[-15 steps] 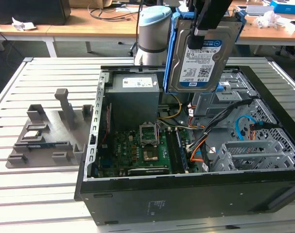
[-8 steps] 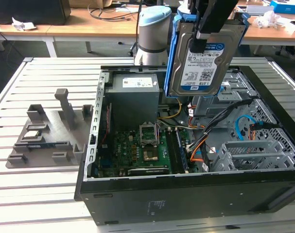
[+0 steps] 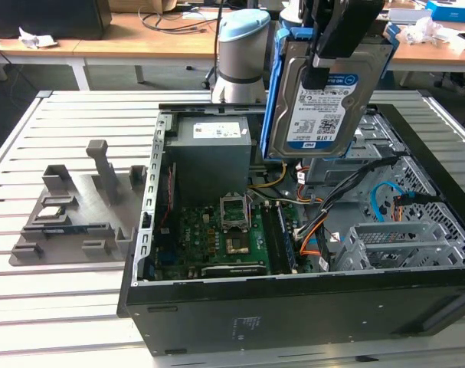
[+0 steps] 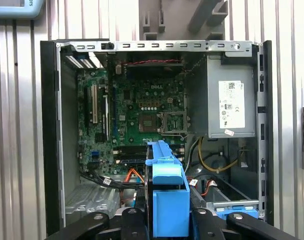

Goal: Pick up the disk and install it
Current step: 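Pick up the disk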

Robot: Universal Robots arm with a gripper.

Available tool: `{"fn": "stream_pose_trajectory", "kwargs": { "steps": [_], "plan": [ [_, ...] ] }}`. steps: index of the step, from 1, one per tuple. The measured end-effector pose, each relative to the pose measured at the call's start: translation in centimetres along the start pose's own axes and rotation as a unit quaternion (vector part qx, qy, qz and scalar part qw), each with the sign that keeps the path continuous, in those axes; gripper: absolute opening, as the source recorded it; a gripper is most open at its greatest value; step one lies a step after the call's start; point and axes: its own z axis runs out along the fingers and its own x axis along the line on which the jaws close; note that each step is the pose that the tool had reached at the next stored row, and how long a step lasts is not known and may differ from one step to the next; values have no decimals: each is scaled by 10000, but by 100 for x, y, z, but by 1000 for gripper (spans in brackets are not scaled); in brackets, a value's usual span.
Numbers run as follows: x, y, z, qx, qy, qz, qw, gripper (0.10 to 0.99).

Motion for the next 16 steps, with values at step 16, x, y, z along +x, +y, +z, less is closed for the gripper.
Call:
{"fn": "stream_pose_trajectory", "kwargs": {
  "steps": [16],
  "plan": [
    [310,-15,-9,0,1,0,10000,365]
  ]
}}
